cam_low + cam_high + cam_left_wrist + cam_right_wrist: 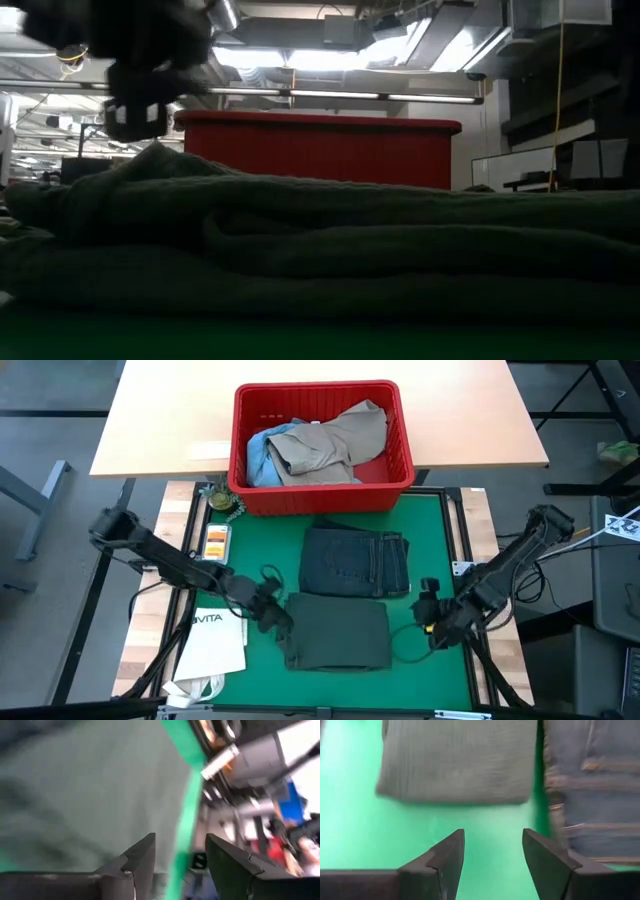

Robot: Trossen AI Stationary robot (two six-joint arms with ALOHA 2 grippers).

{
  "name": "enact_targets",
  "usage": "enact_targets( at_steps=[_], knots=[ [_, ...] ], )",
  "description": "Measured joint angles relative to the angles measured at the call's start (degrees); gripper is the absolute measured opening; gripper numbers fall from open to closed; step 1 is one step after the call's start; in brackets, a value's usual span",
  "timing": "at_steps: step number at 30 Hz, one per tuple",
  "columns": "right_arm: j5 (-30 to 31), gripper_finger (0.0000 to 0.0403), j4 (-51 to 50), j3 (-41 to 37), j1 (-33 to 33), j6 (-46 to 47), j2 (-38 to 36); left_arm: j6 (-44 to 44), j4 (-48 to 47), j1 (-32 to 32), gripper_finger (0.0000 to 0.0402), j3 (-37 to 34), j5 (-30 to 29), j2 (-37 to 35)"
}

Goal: Fold Laundry from Bin
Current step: Stack the green shirt on top of the dark blue pants

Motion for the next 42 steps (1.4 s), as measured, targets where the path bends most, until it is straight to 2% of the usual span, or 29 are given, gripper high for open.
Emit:
enact_targets(
  at_steps=[3, 5, 8, 11, 18, 25, 32, 42],
  knots=[
    [-0.86, 0.0202, 14.98, -11.33, 0.00, 7.50, -5.88, -2.34, -1.69, -2.18, 0.0165, -5.35, -8.64, -6.91],
    [-1.74, 0.0202, 25.98, -17.74, -0.02, 10.40, -7.84, -4.11, -1.53, -3.92, 0.0165, -7.99, -11.74, -9.70],
    [-2.71, 0.0202, 41.80, -25.17, -0.02, 12.08, -8.12, -7.31, -1.39, -6.39, 0.0165, -9.99, -12.89, -11.33],
    [-2.51, 0.0202, 52.83, -29.31, -0.07, 12.24, -6.85, -7.45, -1.37, -8.38, 0.0165, -10.35, -13.06, -11.12],
    [-0.79, 0.0202, 53.51, -29.96, -0.07, 12.14, -5.09, -7.12, -1.74, -10.27, 0.0165, -10.35, -16.09, -10.84],
    [0.62, 0.0202, 53.60, -29.94, -0.07, 19.10, -1.08, -12.38, -4.82, -10.20, 0.0165, -10.35, -20.56, -9.17],
    [0.36, 0.0202, 53.99, -29.94, -0.07, 21.11, 2.97, -20.75, -2.53, -10.20, 0.0165, -10.35, -19.35, -0.89],
    [0.34, 0.0202, 57.67, -29.91, -0.07, 25.34, 7.38, -23.71, 5.57, -10.20, 0.0165, -10.33, -15.10, 9.70]
  ],
)
